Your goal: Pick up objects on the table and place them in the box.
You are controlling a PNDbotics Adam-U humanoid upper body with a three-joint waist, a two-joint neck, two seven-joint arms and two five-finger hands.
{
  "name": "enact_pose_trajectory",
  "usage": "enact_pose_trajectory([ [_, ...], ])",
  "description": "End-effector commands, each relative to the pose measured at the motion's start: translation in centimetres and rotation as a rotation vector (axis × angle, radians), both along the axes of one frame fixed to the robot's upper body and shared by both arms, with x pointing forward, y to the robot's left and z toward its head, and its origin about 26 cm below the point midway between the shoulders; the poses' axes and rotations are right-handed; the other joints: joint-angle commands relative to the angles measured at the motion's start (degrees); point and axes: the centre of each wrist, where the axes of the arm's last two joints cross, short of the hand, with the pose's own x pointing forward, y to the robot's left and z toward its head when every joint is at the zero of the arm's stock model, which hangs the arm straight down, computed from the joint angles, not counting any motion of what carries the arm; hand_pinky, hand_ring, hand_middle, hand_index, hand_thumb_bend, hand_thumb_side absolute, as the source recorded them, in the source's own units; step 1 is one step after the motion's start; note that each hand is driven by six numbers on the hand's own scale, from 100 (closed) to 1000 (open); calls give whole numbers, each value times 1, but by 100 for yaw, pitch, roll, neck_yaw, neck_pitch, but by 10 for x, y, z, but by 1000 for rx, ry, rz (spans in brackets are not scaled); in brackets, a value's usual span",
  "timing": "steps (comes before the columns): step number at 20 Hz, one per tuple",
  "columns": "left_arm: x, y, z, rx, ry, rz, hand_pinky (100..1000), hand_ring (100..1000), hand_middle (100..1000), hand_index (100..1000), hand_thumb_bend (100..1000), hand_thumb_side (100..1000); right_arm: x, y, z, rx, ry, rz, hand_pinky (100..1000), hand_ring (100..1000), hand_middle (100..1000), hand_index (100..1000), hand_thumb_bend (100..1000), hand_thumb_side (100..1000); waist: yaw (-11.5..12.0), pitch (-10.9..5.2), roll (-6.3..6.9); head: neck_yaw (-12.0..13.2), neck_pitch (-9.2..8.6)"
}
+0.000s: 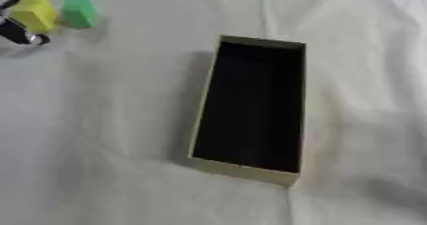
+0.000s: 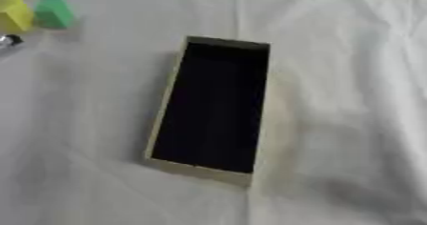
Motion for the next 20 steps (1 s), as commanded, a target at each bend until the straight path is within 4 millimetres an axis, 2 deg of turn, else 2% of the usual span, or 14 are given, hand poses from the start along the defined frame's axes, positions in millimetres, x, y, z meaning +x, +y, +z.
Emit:
enact_pose_trajectory([
  [1, -14, 18, 24, 26, -77, 50, 831, 891, 906, 919, 602, 100, 0, 0, 5, -24, -19, 2, 818, 830, 554, 829, 100, 771, -2, -91, -1, 33, -77],
  [4, -17, 22, 26, 28, -114, 74, 830, 896, 908, 919, 646, 100, 0, 1, 4, -28, -17, 0, 819, 830, 553, 829, 100, 775, 0, -49, 1, 32, -122],
  [9, -19, 26, 26, 28, -166, 109, 825, 899, 907, 919, 644, 100, 0, 2, 4, -33, -16, -3, 819, 831, 552, 830, 100, 778, 21, 11, 5, 58, -146],
  [17, -22, 33, 20, -14, -205, 147, 826, 909, 915, 926, 605, 100, 2, 4, 6, -42, -23, 7, 820, 832, 552, 830, 100, 781, -134, 111, 81, 228, -449],
  [20, -23, 35, 18, -25, -209, 163, 832, 920, 914, 927, 602, 100, 2, 5, 6, -43, -24, 7, 821, 832, 551, 830, 100, 783, -182, 143, 103, 262, -509],
])
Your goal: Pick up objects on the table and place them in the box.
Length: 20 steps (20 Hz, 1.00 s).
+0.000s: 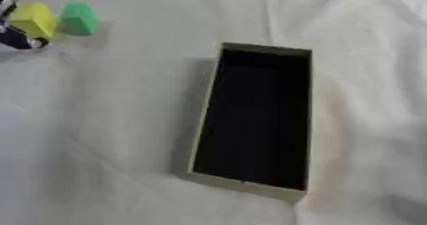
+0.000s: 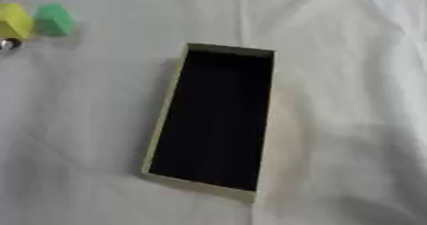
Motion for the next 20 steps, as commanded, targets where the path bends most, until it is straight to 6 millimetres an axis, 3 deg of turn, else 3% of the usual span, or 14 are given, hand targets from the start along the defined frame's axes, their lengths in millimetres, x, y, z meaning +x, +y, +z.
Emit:
enact_pose_trajectory([
  [1, -15, 19, 21, 7, -52, 57, 832, 920, 914, 927, 604, 100, 0, 0, 6, -18, -18, 4, 821, 832, 551, 830, 100, 783, -12, -97, 10, 39, -116],
  [15, -26, 35, 19, -19, -95, 143, 834, 924, 914, 933, 643, 100, 1, 2, 6, -34, -24, 1, 822, 834, 548, 832, 100, 795, -109, 81, 97, -4, -223],
  [18, -28, 38, 18, -30, -130, 162, 833, 927, 912, 931, 606, 100, 1, 3, 7, -37, -26, 0, 823, 835, 547, 832, 100, 800, -130, 142, 107, 1, -263],
  [20, -30, 40, 20, -45, -167, 173, 821, 921, 906, 928, 520, 100, 1, 4, 6, -39, -26, -2, 823, 835, 547, 832, 100, 803, -142, 179, 110, 2, -285],
])
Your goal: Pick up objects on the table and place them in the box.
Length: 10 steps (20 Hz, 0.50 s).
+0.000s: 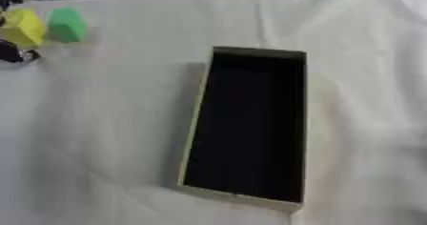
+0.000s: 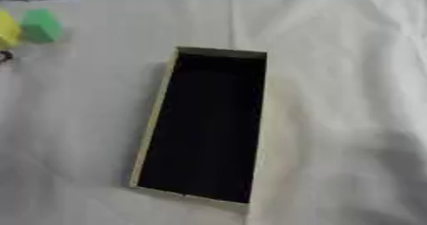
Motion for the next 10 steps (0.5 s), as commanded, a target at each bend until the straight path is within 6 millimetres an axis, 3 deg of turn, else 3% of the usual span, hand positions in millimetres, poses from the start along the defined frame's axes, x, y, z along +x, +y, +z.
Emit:
enact_pose_trajectory([
  [1, -17, 18, 25, 4, -100, 53, 815, 919, 903, 925, 484, 100, -1, 0, 4, -23, -13, -3, 823, 835, 547, 832, 100, 804, 6, -92, -4, 3, -88],
  [5, -20, 22, 27, -28, -154, 53, 800, 914, 894, 914, 399, 100, -2, 0, 3, -29, -10, -10, 824, 836, 546, 833, 100, 808, 34, -47, -1, -7, -77],
  [10, -22, 26, 22, -59, -93, 37, 796, 916, 898, 914, 463, 100, -1, 1, 2, -33, -8, -14, 824, 837, 546, 833, 100, 809, 39, -26, 16, 14, -87],
])
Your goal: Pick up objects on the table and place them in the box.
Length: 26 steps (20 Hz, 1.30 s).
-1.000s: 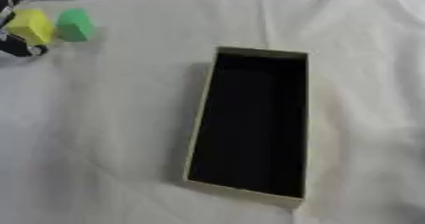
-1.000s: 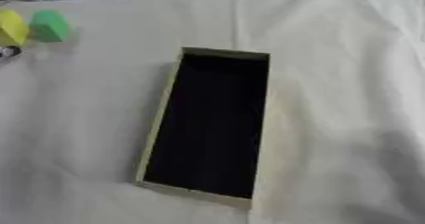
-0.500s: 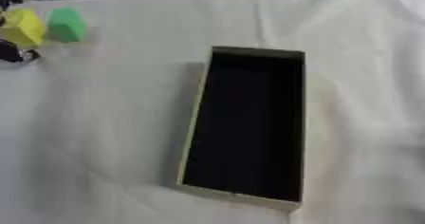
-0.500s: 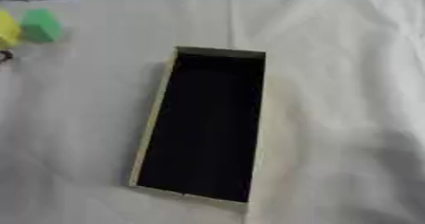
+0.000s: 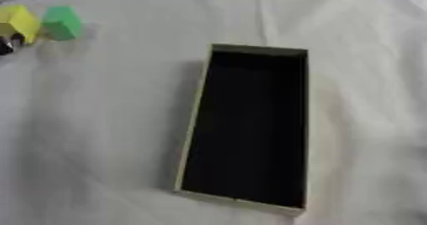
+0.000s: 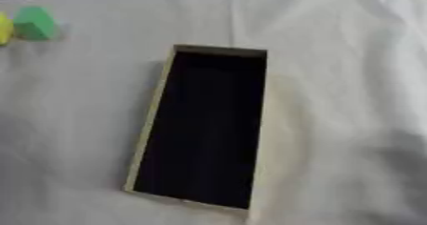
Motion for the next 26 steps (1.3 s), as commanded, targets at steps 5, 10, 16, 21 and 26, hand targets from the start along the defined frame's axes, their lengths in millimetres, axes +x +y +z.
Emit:
enact_pose_trajectory([
  [5, -18, 20, 19, -12, 54, 51, 799, 921, 920, 930, 568, 100, -1, 1, 3, -12, -9, -2, 825, 837, 545, 832, 100, 808, -27, -104, 41, 43, -117],
  [10, -20, 21, 23, -13, -37, 106, 793, 916, 908, 937, 516, 100, -1, 1, 2, -12, -8, -4, 825, 838, 545, 832, 100, 810, -57, -74, 49, 56, -185],
  [16, -26, 30, 20, -51, -6, 96, 792, 923, 918, 929, 415, 100, -1, 2, 3, -11, -12, -2, 825, 838, 545, 833, 100, 808, -103, -48, 83, 104, -261],
  [21, -31, 38, 13, -100, 82, 84, 787, 922, 932, 931, 428, 100, 0, 2, 4, -5, -21, 1, 825, 835, 543, 831, 100, 804, -208, -35, 135, 193, -342],
  [26, -31, 37, 14, -93, 35, 93, 734, 883, 943, 940, 425, 100, 0, 3, 4, -5, -18, 4, 825, 834, 540, 830, 100, 809, -278, -5, 169, 193, -404],
])
